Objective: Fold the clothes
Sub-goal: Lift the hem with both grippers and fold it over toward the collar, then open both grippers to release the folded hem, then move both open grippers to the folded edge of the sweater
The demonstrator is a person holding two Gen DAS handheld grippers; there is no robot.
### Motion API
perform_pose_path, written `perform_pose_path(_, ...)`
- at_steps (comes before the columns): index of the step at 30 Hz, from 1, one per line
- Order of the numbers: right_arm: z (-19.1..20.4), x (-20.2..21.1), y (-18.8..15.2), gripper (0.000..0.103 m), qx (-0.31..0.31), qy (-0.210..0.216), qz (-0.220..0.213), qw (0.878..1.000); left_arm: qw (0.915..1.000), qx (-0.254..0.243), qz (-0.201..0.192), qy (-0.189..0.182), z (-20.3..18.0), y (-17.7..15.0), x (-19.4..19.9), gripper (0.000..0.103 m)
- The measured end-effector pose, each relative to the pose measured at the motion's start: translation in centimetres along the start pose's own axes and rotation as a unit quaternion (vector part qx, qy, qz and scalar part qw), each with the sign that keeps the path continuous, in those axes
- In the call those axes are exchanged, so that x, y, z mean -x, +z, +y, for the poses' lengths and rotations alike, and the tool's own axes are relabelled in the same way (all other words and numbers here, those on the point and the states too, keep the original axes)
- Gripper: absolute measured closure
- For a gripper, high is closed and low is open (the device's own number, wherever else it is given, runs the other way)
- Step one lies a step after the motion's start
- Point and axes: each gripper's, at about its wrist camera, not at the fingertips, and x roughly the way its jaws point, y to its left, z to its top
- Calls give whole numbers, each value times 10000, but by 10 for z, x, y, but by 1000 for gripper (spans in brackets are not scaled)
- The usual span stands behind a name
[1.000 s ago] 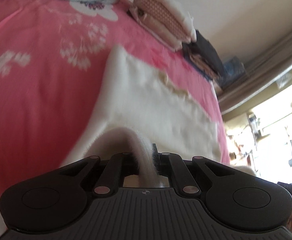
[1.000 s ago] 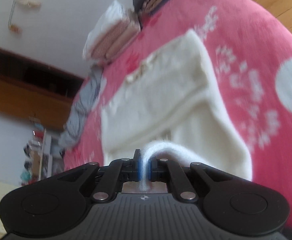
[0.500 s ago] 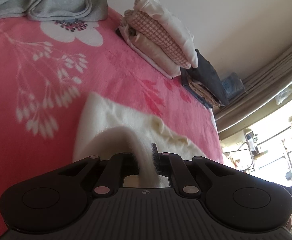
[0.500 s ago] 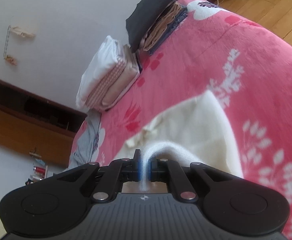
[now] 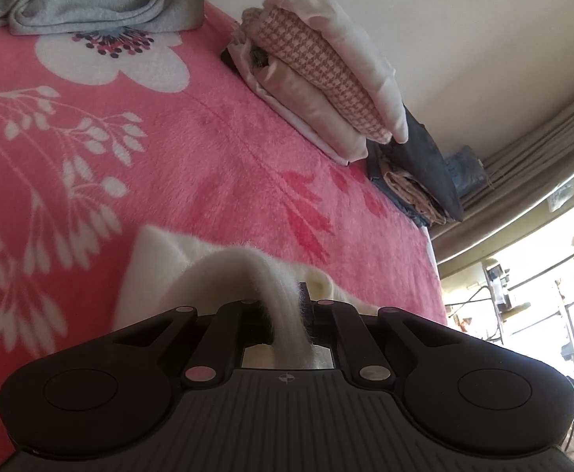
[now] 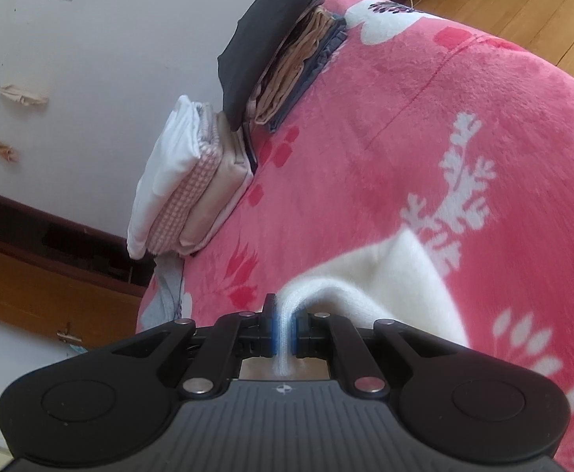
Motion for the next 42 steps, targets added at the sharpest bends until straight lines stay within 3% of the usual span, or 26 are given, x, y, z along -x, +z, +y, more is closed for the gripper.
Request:
perform_pose_path(7,-38,-28,5,96,-427,-42,-15,9991,9989,361,254,-143,23,4,-29,94)
perform_pose_path(11,-54,-36,8,96,-759,98,44,9971,9948,878,77,-512,32,9,-28,78)
perform_pose_path(15,-66,-41,13,93,-1138,317,128,9929,9887,1311,-63,-720,39,12,-28,72)
perform_pose_path(21,-74,-39,20,79,-1464,587,104,9874,9848,1497,-276,-841,45,15,-25,72)
perform_pose_path(23,-72,-37,24,60,-1470,702,25,9866,9827,1610,-323,-854,49,15,-23,72)
perform_pose_path(29,-70,-21,39,57,-1555,834,-467,9832,9736,1908,-914,-852,64,22,5,68)
perform_pose_path(32,-65,-5,40,57,-1285,644,-608,9878,9797,1658,-936,-625,64,20,27,68)
perform_pose_path(37,-54,23,25,57,-562,91,-400,9976,9955,677,-662,-76,51,-6,71,68)
perform_pose_path(42,-42,45,-10,56,253,-523,-39,9983,9980,-343,-394,355,39,-44,100,68)
